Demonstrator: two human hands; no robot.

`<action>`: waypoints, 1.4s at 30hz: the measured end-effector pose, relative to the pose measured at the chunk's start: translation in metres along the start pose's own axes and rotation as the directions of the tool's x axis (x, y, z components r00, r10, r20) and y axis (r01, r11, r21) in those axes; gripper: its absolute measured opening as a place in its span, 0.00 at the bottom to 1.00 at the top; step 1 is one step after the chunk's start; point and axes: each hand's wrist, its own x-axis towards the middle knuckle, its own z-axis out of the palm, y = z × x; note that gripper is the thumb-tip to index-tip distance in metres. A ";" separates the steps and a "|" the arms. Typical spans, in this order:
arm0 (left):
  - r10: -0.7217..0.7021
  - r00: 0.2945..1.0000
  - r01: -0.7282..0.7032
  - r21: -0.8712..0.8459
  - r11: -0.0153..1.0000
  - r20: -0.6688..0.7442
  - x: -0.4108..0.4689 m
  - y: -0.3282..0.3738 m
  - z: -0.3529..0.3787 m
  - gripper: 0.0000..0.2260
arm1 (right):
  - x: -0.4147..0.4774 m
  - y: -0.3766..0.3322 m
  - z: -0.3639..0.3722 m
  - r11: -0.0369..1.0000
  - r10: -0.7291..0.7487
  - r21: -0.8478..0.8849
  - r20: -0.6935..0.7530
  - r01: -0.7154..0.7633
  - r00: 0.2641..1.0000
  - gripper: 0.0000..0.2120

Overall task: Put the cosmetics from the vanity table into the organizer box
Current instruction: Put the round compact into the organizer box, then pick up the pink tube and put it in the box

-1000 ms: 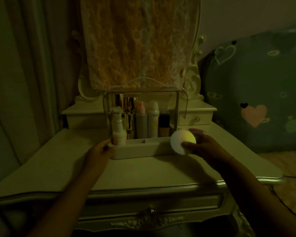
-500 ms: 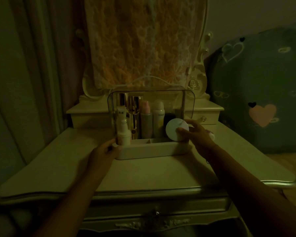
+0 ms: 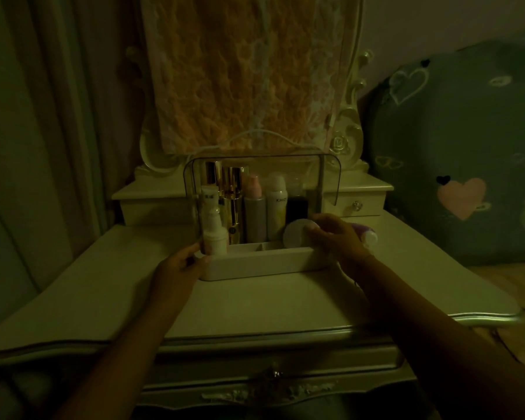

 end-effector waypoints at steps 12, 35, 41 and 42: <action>-0.005 1.000 0.005 -0.001 1.000 0.001 0.001 -0.001 -0.001 0.18 | 0.001 0.004 0.002 0.996 0.007 -0.084 -0.055 -0.011 0.998 0.16; -0.022 1.000 0.022 0.030 0.999 0.004 -0.001 0.004 -0.001 0.19 | -0.003 -0.004 -0.014 0.995 -0.046 -0.095 -0.172 0.030 0.984 0.19; -0.037 0.999 0.037 0.024 0.999 -0.001 0.000 0.001 -0.001 0.19 | 0.015 -0.007 -0.058 0.992 -0.029 -0.122 -0.442 -0.028 0.897 0.18; -0.041 0.999 0.041 0.022 0.999 -0.002 0.000 0.001 0.000 0.19 | 0.020 -0.005 -0.066 0.980 0.008 -0.172 -0.480 -0.103 0.877 0.19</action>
